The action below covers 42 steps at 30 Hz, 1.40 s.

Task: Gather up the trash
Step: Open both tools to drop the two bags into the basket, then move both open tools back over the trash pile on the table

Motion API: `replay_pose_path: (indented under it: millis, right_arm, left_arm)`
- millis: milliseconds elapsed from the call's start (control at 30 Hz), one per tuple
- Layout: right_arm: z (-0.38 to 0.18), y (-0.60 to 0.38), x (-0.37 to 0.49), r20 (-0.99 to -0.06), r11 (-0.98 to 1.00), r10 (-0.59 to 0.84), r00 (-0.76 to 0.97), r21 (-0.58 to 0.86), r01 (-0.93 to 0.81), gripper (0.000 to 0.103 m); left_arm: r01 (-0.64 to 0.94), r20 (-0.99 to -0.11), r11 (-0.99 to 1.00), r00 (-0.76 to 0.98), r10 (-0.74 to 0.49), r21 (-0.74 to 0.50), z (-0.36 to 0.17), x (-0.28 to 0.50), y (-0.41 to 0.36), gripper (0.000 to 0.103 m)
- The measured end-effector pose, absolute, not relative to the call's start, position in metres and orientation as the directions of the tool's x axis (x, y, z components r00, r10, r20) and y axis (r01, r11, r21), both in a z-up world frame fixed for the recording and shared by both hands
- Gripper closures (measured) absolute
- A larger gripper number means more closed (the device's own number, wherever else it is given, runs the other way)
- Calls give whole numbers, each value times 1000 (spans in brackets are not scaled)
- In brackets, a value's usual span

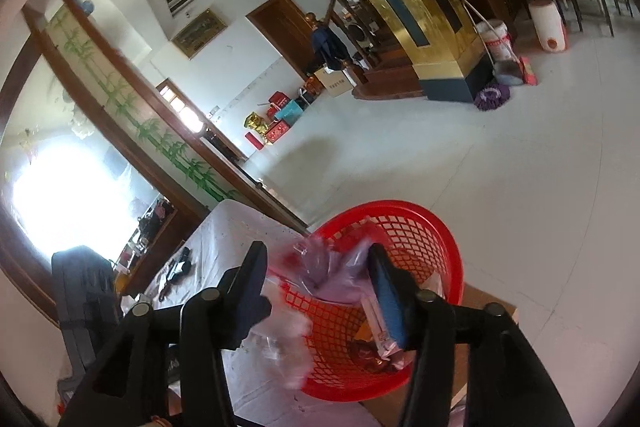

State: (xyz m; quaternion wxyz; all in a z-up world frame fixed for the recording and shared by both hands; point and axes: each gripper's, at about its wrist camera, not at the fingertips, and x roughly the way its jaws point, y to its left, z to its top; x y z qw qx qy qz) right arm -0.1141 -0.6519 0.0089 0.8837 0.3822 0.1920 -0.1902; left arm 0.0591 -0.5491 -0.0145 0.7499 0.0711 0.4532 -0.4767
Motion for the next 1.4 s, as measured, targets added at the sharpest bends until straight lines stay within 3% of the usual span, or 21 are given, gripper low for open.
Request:
replay_pose_path:
  millis: [167,300,467,700,933,1400]
  right_arm:
    - [23,-640,-123,-457,647,-195,868,605,465,44]
    - [47,-614,-138,-406,680,-194,893,600,421,36]
    - [79,-570,-142,-347,741,-151,926,581,338,31]
    - [106,-490,-120,-297,824,-12,955,538,177,23]
    - [106,-420,-82,-302,851,120,946,521,58,22]
    - [84,-307,0,-401,876,322,858,469,-109,22]
  left_arm:
    - [768,-708,549,183,-682,-329,12,51,-508,48]
    - [748,-660,594,290,-693,-296,47,37,-453,38]
    - [682,-605,696,463,-648,-223,90,16,-370,26]
    - [546,-563,809,607,-561,-218,115,10,-252,25]
    - [381,-554,882,686,-471,-278,105,17,-144,24]
    - [74,-661,908,662,-354,-412,34,45,-5,24]
